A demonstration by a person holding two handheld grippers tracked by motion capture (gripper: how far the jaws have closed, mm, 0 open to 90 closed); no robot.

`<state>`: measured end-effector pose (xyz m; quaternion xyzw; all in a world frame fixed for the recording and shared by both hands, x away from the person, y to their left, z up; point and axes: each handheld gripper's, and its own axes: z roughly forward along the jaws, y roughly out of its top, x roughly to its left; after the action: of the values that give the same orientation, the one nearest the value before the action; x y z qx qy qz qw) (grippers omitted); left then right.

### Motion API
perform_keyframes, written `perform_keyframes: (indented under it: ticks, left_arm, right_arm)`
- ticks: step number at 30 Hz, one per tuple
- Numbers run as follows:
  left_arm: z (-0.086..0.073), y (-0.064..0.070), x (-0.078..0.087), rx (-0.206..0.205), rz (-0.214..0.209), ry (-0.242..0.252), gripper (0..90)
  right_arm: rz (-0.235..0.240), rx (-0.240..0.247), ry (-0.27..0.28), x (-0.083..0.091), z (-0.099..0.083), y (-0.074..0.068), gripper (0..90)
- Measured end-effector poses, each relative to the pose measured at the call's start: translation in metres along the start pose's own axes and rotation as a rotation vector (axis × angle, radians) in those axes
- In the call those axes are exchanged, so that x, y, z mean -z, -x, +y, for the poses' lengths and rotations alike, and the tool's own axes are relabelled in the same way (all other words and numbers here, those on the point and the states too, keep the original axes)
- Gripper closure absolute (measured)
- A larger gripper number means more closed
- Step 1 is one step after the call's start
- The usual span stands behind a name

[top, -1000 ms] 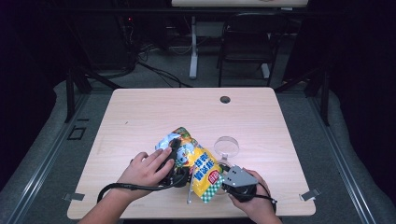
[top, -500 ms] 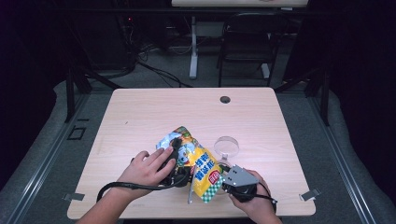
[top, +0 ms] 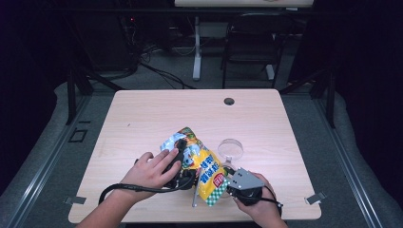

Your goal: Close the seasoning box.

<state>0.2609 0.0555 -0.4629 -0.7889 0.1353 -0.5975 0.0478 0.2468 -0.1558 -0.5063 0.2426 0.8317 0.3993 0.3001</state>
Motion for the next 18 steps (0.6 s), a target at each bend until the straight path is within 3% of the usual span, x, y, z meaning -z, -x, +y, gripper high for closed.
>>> perform_keyframes:
  ticks: [18]
  left_arm:
    - [0.0018,-0.0042,0.0024,-0.031,0.017,-0.008,59.7]
  right_arm:
    - [0.009,-0.01,0.005,0.0012,0.0004,0.0011,70.3]
